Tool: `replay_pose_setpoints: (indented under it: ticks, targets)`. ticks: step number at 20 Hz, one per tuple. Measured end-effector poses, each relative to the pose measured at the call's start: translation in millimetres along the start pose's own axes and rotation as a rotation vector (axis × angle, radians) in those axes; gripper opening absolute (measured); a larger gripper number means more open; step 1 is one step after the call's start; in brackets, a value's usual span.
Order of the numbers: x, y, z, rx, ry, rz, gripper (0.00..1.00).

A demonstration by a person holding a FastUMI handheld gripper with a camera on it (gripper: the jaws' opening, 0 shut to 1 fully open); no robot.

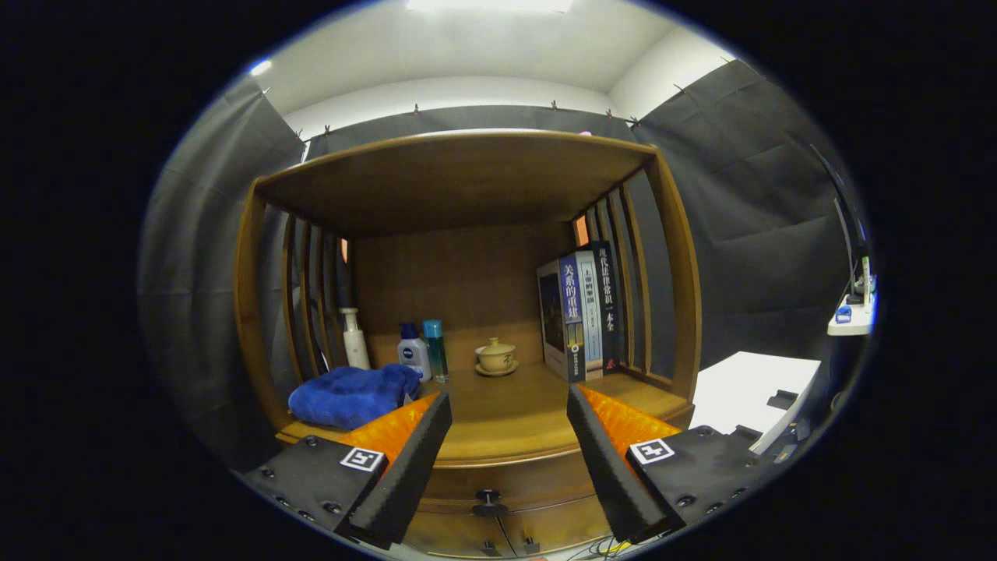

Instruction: Pull open the drawer, take out the items inside it, and place them on the countertop above the cabinet.

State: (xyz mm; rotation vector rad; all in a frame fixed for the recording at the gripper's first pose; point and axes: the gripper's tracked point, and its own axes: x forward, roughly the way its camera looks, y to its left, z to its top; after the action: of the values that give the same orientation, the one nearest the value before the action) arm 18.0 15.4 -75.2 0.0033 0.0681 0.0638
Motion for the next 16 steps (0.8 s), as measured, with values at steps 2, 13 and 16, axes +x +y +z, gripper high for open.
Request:
replay_pose_setpoints:
  ticks: [2,13,16]
  targets:
    - [4,-2,-17,0.006,0.015,-0.002,0.99]
    - [21,6,-115,-0.035,0.141,0.041,0.97]
    - [23,8,-137,-0.031,0.184,0.052,0.97]
